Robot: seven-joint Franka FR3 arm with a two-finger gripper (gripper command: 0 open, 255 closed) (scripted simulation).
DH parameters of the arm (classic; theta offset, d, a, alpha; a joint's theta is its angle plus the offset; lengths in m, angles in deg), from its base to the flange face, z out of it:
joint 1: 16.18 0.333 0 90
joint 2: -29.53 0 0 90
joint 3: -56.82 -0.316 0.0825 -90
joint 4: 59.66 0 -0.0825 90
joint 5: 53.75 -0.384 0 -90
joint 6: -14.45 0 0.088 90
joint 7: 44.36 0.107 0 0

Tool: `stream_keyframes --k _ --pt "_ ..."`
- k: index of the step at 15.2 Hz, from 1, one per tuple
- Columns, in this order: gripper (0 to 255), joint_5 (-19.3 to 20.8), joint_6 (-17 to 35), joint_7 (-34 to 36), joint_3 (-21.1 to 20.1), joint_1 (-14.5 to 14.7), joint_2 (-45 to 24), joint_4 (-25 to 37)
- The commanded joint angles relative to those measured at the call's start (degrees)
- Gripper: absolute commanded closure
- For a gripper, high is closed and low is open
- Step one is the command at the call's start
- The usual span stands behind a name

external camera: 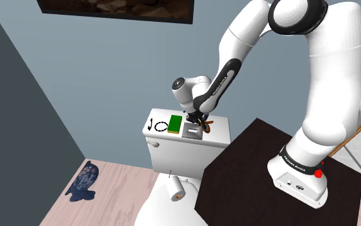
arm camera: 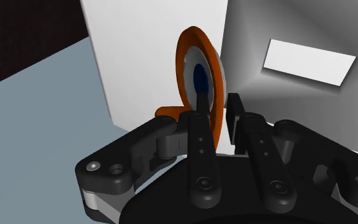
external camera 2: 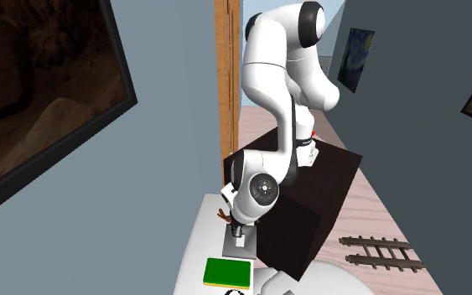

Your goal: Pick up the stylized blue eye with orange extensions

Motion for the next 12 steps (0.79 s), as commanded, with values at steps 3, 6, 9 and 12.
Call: stream_keyframes --k 3,6,9,12 --pt "255 0.00 0.00 -0.01 0.01 0.00 -0.04 0.02" --pt "255 -1.49 -1.05 -1.39 -0.87 -0.60 2.29 -0.79" --pt "255 -3.04 -2.14 -2.82 -1.73 -1.16 4.60 -1.49" --pt "255 -4.63 -3.27 -4.30 -2.55 -1.69 6.88 -2.09"
